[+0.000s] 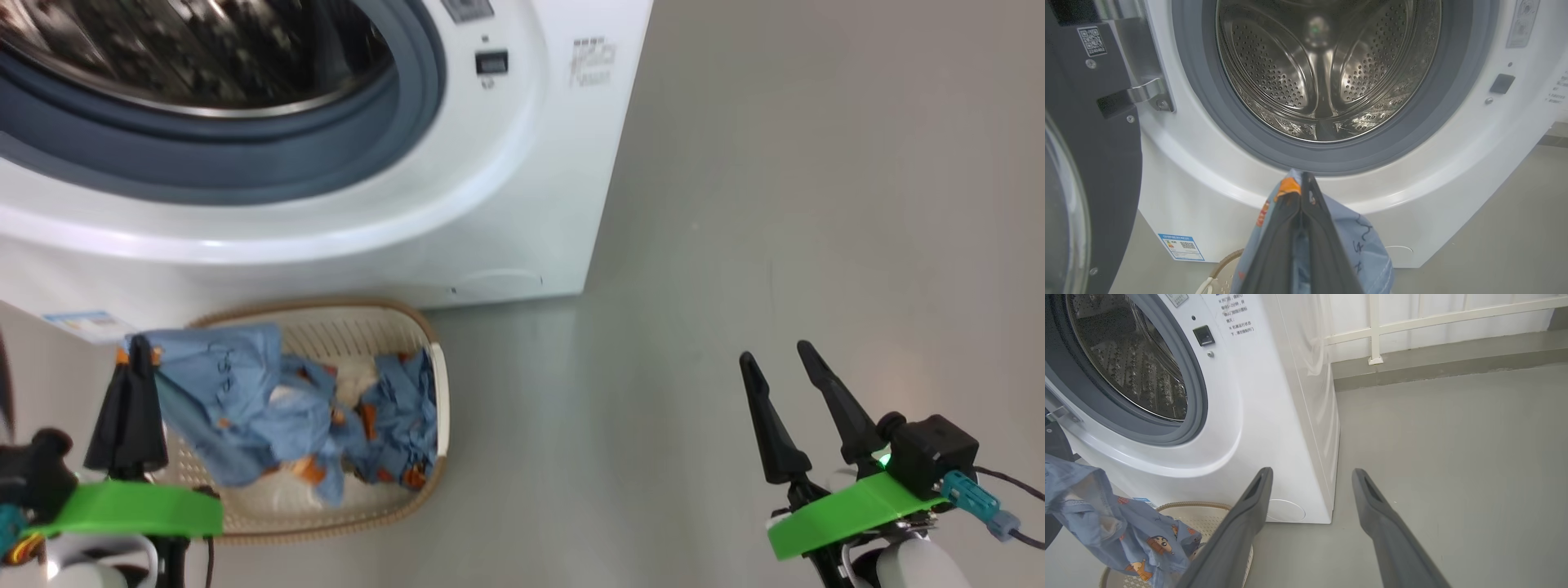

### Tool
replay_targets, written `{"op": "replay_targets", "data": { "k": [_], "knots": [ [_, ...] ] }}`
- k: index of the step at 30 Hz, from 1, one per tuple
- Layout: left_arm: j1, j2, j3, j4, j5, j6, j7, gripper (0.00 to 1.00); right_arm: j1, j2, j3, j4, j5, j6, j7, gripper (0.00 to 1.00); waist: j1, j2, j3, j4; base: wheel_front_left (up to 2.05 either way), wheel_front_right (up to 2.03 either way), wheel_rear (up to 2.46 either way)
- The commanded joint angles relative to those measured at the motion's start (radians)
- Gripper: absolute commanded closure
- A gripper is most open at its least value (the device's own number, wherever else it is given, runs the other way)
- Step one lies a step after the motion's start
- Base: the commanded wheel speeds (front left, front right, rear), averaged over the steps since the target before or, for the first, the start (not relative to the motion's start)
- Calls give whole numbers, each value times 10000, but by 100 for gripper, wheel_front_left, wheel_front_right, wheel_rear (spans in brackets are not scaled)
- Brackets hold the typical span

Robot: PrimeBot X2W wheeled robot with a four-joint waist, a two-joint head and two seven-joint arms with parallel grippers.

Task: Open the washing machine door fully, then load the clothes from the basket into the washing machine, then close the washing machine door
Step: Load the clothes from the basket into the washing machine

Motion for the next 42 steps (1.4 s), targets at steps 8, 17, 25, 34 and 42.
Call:
{"op": "replay_targets", "data": {
  "k": [8,17,25,34,42],
  "knots": [
    [1082,58,421,-1467,324,-25,-64,100,605,-230,315,-223,256,16,-48,0,0,0,-1672,55,0,0,0],
    [2045,-126,630,-2275,551,-26,-64,100,1008,-440,474,-350,301,16,-48,0,0,0,-2310,-38,0,0,0],
    [2552,-261,613,-2414,581,25,-64,100,1338,-549,484,-407,302,16,-48,0,0,0,-2542,-20,0,0,0],
    [2521,-307,531,-2319,533,20,-64,100,1258,-516,495,-451,302,16,-48,0,0,0,-2321,-17,0,0,0],
    [2066,-279,462,-2112,507,2,-64,100,1086,-400,444,-549,204,16,-48,0,0,0,-1785,-2,0,0,0]
  ]
}}
